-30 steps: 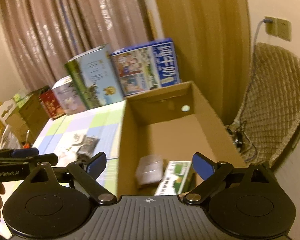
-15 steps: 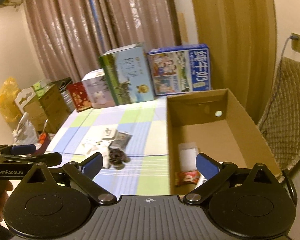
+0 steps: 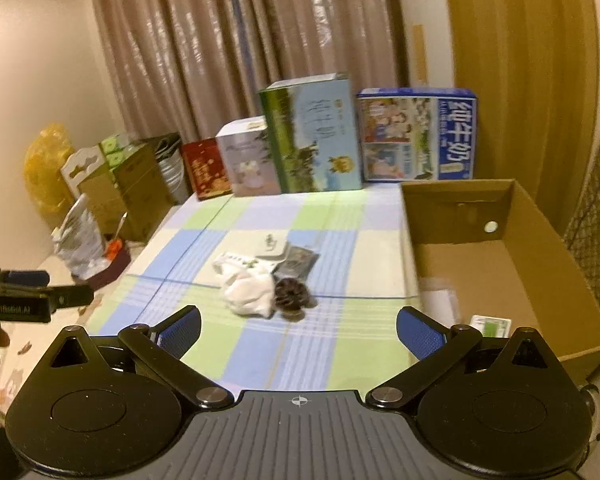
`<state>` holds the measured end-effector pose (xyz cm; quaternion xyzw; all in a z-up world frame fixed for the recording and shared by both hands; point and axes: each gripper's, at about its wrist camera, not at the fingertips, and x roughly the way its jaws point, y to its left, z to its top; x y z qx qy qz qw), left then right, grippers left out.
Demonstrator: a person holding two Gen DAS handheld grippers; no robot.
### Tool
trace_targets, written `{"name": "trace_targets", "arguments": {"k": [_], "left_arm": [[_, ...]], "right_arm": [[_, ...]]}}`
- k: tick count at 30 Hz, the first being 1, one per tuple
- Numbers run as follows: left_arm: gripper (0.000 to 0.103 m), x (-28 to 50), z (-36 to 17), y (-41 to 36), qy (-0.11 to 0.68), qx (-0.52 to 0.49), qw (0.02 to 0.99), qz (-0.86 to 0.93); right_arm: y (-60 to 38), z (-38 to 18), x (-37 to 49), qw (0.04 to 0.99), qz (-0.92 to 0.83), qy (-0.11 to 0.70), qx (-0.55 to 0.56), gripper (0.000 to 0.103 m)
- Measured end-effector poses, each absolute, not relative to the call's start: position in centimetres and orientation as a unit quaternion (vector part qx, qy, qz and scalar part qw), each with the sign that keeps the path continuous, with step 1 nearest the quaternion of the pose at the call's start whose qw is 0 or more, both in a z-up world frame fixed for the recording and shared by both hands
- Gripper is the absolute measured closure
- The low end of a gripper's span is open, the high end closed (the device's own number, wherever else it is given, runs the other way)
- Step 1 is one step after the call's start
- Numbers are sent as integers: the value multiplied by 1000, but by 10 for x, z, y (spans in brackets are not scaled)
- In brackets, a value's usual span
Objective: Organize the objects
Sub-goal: 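Move both grippers back toward the white cloth and brown scrunchie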
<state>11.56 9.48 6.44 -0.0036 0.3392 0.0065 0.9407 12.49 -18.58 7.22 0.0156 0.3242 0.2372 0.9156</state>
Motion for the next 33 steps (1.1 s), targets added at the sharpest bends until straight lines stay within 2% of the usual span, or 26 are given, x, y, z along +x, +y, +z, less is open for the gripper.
{"name": "trace_targets", "arguments": {"k": [10,22,23,25,28,30,33], "left_arm": [[1,130,42,105,351,-1,936,4],[1,202,-37,107,378,-6,925,-32],[1,209,-43,108,379,-5,925,-35],[1,219,-57,110,379,0,925,-40],[2,233,-72,111,388,3,921,-42],[4,245,-78,112,393,3,918,-52],[9,264,-85,103,395,60,914,-67]], "right_arm": [[-151,37,131,905,273,327,-9,2],[-123,-45,196,901,276,331,-48,2],[-121,-52,202,901,276,331,-53,3],[-117,-66,215,899,281,331,-63,17],[-110,-86,234,894,282,337,-87,26],[-104,-94,246,892,279,341,-100,28],[-90,-101,261,890,283,327,-146,30]]}}
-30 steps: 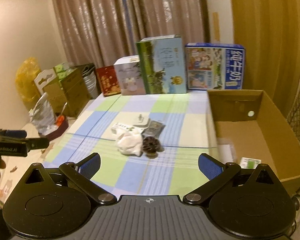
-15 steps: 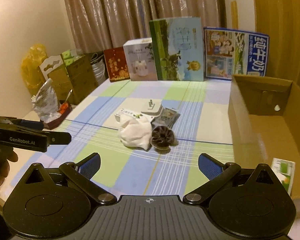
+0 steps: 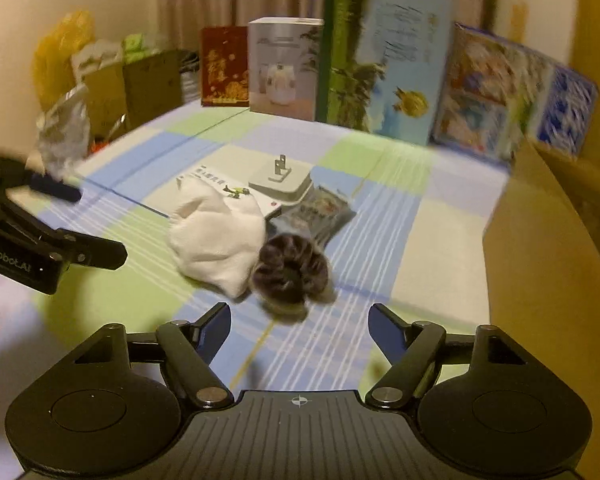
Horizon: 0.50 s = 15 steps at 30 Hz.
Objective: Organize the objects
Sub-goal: 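Move both grippers back toward the white cloth and brown scrunchie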
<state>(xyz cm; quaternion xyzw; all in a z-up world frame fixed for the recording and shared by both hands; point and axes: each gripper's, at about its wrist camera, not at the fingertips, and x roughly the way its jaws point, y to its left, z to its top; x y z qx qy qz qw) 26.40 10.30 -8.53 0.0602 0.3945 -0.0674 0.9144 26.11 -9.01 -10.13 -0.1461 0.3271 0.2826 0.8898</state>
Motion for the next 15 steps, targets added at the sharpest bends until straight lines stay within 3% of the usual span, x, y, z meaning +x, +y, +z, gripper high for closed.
{"name": "trace_targets", "arguments": {"k": [6,12,15], "left_arm": [[10,291,-94,101,396,66,911,-95],[10,299,-104,103,398,92,909,-82],[10,301,-106,105,398,85,909,-86]], "right_arm": [[-70,-118,280,870,322,302,-219,30],[-67,-129,303,865,330,306,-223,30],[-65,-132,310,860,341,309,-220,37]]}}
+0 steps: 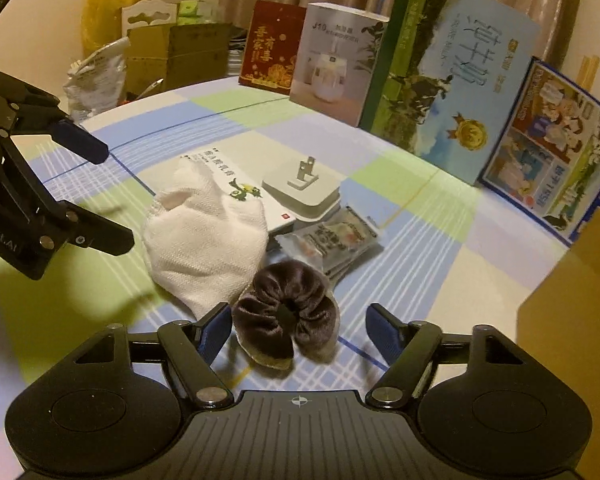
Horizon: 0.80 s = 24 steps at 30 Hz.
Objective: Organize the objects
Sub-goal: 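Move both grippers back toward the white cloth and brown scrunchie, then grasp the brown scrunchie with the right gripper while the left gripper grasps the white cloth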
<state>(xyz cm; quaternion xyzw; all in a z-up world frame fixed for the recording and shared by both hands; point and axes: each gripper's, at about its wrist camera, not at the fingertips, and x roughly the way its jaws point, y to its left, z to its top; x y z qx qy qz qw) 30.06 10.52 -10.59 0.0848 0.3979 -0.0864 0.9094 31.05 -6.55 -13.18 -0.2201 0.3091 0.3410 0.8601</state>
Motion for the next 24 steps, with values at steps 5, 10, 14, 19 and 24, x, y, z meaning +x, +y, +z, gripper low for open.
{"name": "trace_targets", "arguments": {"k": [5,10,14,19,24], "left_arm": [[10,300,-105,102,391,71,912,-98],[10,303,-106,98,386,52,915,-103],[10,309,-109,91,385,38,916,-108],[11,317,-115,80,383,25,916,-119],[12,325,-119,66,381,29,919,-99]], "right_arm": [[-63,-138,313,852,350,325,-214,62],[-69,-131,314,861,332,338,-187,81],[-79,-126,320,871,300,352,-164,81],[-89,-125,323,874,284,361,-160,81],[-92,-123,322,878,274,365,-148,81]]}}
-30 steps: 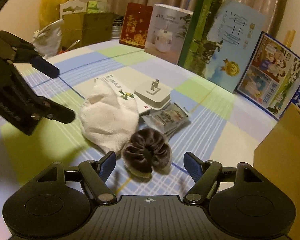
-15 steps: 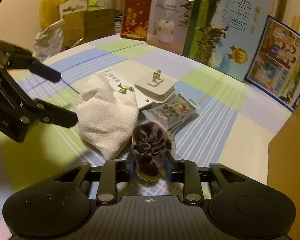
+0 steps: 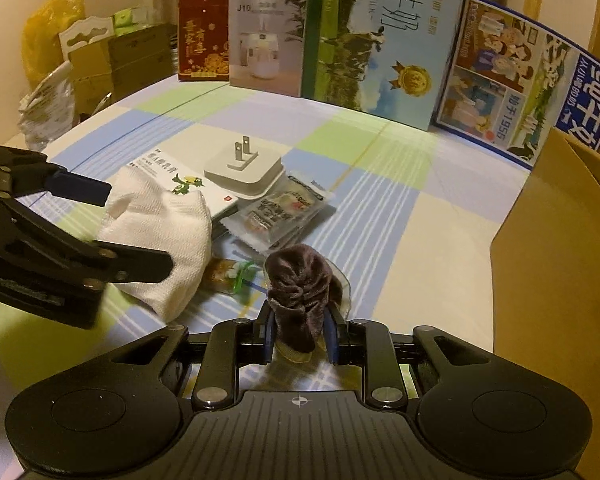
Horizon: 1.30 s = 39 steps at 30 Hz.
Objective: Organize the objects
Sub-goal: 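Grasp the brown scrunchie with the right gripper while the left gripper grasps the white cloth, then lift the cloth and scrunchie and carry both grippers over the cardboard box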
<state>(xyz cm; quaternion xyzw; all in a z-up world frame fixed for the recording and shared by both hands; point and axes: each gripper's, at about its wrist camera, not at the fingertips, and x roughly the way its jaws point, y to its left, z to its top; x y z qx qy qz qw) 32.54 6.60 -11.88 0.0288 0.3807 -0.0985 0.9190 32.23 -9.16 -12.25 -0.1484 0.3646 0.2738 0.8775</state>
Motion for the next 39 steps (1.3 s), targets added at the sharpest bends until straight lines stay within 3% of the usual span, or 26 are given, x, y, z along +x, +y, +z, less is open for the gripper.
{"name": "trace_targets", "arguments": {"k": [8,10,17,22,39], "left_arm": [[12,333,-127,45,381,84,917,-88],[18,333,-129,43,383,90,915,-91],[48,331,-127,47,398,76,908,-103],[79,326,-118,60,405,42,907,-104],[81,311,-103,73,411,16,906,-99]], "right_arm": [[-94,-127,324,874,270,371,-158,81],[-94,-126,324,874,272,371,-156,81],[-97,-123,325,876,269,376,-137,82],[-98,-115,324,880,269,372,-120,83],[-88,-105,310,873,287,381,-101,84]]}}
